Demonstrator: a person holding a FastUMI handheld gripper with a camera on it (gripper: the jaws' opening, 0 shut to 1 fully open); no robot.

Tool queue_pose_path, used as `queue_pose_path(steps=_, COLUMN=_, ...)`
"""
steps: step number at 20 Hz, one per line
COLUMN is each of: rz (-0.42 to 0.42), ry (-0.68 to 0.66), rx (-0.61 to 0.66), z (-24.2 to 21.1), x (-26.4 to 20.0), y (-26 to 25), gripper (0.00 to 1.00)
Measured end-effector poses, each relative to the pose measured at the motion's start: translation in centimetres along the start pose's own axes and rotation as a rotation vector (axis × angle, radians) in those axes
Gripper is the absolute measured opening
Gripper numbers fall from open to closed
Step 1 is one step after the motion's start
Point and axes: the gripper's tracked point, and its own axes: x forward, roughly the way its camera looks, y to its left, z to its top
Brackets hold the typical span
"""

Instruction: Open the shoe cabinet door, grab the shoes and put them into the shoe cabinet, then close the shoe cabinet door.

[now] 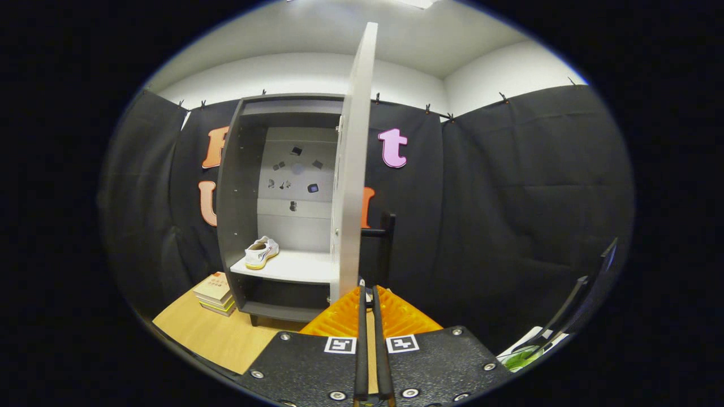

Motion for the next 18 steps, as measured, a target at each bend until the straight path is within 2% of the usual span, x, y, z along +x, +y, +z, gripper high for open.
queue_pose_path(steps=5, rz=0.0, ry=0.077, rx=0.028, z=-1.7, x=-1.8, y=2.1, gripper=0.08)
queue_pose_path(steps=6, rz=0.012, ry=0.087, rx=0.04, z=-1.9, x=-2.2, y=2.8, gripper=0.16)
queue_pose_path(steps=9, rz=0.017, ry=0.13, rx=0.065, z=-3.1, x=-2.7, y=4.0, gripper=0.25)
queue_pose_path(steps=12, rz=0.056, ry=0.205, rx=0.118, z=-5.1, x=-3.2, y=6.4, gripper=0.43)
queue_pose_path(steps=14, rz=0.088, ry=0.279, rx=0.142, z=-6.6, x=-4.0, y=7.5, gripper=0.48)
queue_pose_path(steps=18, rz=0.16, ry=0.402, rx=0.209, z=-9.5, x=-5.0, y=10.1, gripper=0.51)
